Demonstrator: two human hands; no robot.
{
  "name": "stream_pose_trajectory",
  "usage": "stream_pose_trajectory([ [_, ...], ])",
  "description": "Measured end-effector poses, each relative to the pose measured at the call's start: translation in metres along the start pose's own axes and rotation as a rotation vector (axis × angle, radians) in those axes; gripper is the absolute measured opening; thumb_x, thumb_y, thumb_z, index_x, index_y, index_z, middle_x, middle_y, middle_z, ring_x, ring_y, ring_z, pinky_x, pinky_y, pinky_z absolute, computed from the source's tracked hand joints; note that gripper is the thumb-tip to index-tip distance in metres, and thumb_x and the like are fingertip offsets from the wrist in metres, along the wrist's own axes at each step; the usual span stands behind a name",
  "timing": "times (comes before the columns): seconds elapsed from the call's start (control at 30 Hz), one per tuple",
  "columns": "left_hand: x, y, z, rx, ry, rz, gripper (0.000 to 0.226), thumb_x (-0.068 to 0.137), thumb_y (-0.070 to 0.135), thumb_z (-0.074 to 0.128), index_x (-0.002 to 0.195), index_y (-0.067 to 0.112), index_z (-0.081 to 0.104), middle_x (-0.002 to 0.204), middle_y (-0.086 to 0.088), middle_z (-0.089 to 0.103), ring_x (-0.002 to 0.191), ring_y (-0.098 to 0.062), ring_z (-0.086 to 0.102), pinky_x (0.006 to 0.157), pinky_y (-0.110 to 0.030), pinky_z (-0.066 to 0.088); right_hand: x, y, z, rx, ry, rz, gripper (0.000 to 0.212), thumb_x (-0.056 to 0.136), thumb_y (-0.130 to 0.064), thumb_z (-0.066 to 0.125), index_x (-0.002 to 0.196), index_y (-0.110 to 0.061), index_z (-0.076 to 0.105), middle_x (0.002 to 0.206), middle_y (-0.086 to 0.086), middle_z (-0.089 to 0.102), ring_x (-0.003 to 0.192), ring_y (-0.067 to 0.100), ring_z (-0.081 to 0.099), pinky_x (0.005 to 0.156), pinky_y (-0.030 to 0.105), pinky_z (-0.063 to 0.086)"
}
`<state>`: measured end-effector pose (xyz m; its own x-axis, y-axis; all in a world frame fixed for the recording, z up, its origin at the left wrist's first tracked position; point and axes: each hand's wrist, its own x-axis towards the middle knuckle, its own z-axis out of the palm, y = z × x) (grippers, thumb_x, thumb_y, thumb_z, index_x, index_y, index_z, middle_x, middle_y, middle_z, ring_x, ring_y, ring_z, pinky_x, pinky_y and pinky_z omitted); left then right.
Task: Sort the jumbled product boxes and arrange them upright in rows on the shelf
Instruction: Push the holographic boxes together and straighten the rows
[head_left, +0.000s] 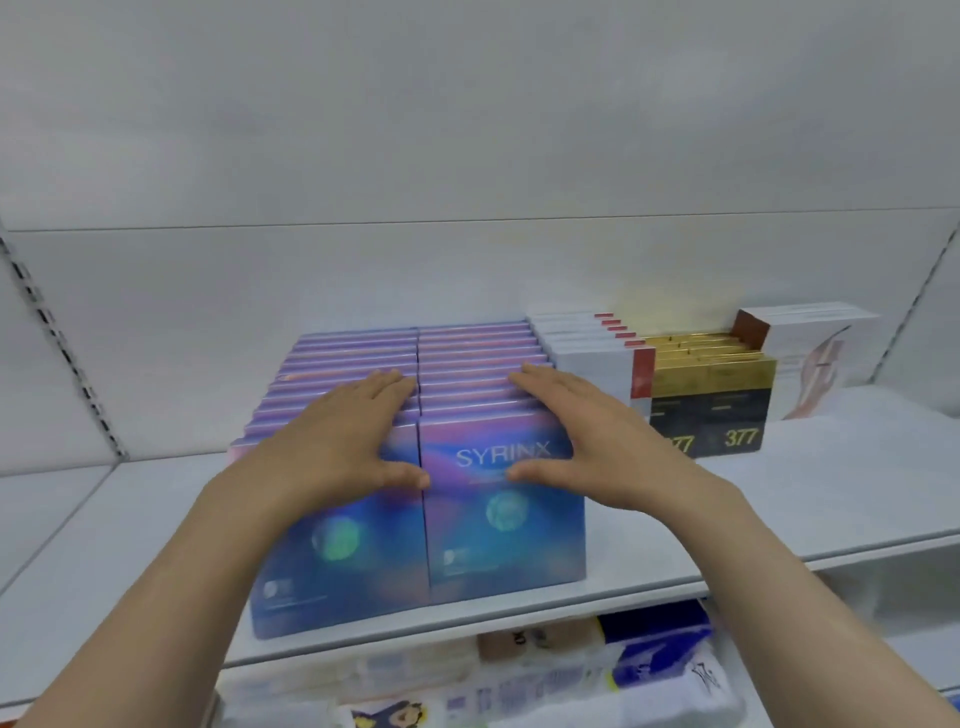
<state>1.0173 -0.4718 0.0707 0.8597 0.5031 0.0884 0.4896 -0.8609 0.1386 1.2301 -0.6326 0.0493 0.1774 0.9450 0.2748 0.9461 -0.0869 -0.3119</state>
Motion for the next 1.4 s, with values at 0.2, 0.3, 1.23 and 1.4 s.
stream_pose_trajectory([
  [0.2, 0.061, 0.083, -0.006, -0.217, 0.106, 0.038, 0.108, 0.065, 0.077, 0.053, 0.154, 0.029, 0.016, 0.162, 0.010, 0.010, 0.147, -0.004, 0.008, 0.113, -0.018, 0.003, -0.009, 0.086, -0.047, 0.090, 0.353, 0.144, 0.073, 0.084, -0.060, 0.061, 0.148, -0.036, 0.037, 0.155, -0.012, 0.038, 0.139, 0.013, 0.038, 0.109, 0.038, 0.036],
  [0.3, 0.110, 0.116, 0.002, -0.219, 0.083, 0.030, 0.094, 0.078, 0.059, 0.067, 0.153, 0.023, 0.022, 0.162, 0.005, 0.017, 0.147, -0.009, 0.015, 0.115, -0.022, 0.011, -0.002, 0.124, -0.056, 0.100, 0.304, 0.219, 0.072, 0.085, -0.047, 0.071, 0.148, -0.032, 0.040, 0.154, -0.008, 0.040, 0.136, 0.019, 0.044, 0.110, 0.046, 0.041],
  [1.23, 0.229, 0.246, 0.060, 0.270, 0.115, 0.054, 0.051, 0.083, 0.057, 0.064, 0.112, 0.015, 0.058, 0.120, -0.004, 0.063, 0.118, -0.024, 0.054, 0.114, -0.039, 0.023, -0.024, 0.282, -0.063, -0.054, 0.314, 0.230, 0.054, 0.078, -0.032, 0.082, 0.128, -0.027, 0.062, 0.123, -0.004, 0.064, 0.122, 0.020, 0.044, 0.090, 0.035, 0.042],
  [1.4, 0.237, 0.247, 0.068, 0.423, 0.187, -0.019, 0.031, 0.084, 0.046, 0.068, 0.094, 0.017, 0.061, 0.098, -0.003, 0.069, 0.097, -0.023, 0.060, 0.088, -0.031, 0.035, -0.014, 0.292, -0.061, -0.120, 0.283, 0.137, 0.060, 0.079, -0.031, 0.081, 0.134, -0.026, 0.059, 0.134, -0.003, 0.059, 0.126, 0.020, 0.040, 0.098, 0.037, 0.041],
])
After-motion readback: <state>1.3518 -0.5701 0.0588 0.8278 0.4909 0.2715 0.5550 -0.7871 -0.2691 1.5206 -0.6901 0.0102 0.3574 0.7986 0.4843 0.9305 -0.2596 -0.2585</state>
